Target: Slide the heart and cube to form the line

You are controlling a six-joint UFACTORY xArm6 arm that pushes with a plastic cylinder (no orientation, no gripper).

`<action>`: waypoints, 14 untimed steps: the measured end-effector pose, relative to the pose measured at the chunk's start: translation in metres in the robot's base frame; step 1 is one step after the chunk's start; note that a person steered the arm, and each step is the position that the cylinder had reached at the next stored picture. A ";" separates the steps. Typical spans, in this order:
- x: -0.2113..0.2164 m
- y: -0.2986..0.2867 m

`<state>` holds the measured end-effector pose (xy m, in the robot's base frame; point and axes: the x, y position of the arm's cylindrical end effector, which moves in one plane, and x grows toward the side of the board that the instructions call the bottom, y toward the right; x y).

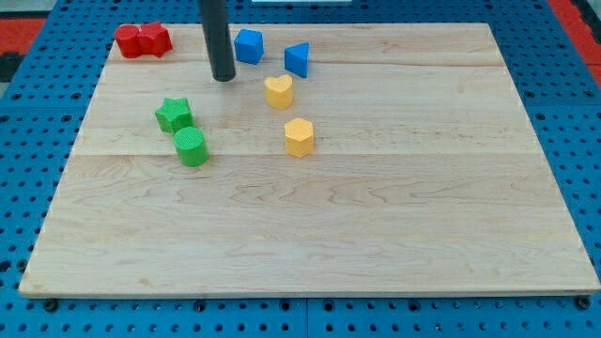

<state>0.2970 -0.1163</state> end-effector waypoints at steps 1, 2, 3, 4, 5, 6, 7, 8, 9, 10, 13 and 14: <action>-0.038 0.000; -0.054 0.018; -0.055 0.065; -0.067 0.071; -0.086 0.077; -0.087 0.076; -0.087 0.078; -0.087 0.092; -0.069 0.047; -0.021 0.028; 0.023 0.070; 0.030 0.080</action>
<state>0.3270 -0.0359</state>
